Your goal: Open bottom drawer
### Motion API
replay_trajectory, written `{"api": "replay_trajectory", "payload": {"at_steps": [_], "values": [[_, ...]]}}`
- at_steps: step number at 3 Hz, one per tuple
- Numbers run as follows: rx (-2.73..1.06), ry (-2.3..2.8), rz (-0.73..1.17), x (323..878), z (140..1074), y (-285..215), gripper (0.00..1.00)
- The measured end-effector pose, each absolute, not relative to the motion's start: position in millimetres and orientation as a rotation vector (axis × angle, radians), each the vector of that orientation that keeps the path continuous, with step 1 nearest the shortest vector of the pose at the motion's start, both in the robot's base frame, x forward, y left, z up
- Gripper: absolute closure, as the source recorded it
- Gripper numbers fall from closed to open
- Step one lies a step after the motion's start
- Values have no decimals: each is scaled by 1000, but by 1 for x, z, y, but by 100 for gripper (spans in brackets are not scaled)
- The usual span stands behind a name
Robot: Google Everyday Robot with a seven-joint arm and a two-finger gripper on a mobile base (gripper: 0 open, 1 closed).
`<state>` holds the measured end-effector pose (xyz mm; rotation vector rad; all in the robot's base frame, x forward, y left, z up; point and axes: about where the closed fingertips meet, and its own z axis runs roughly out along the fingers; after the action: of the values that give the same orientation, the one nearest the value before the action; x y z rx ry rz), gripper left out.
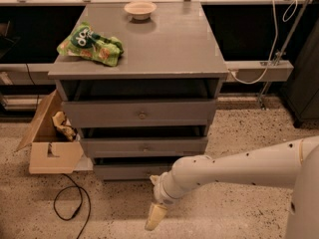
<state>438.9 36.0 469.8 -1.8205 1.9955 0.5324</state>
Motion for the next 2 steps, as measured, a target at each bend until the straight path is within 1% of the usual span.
{"api": "replay_trajectory", "payload": {"at_steps": [1, 2], "values": [[-1822, 1998, 526, 440, 466, 35, 0], [-1837, 2026, 443, 456, 420, 27, 0]]}}
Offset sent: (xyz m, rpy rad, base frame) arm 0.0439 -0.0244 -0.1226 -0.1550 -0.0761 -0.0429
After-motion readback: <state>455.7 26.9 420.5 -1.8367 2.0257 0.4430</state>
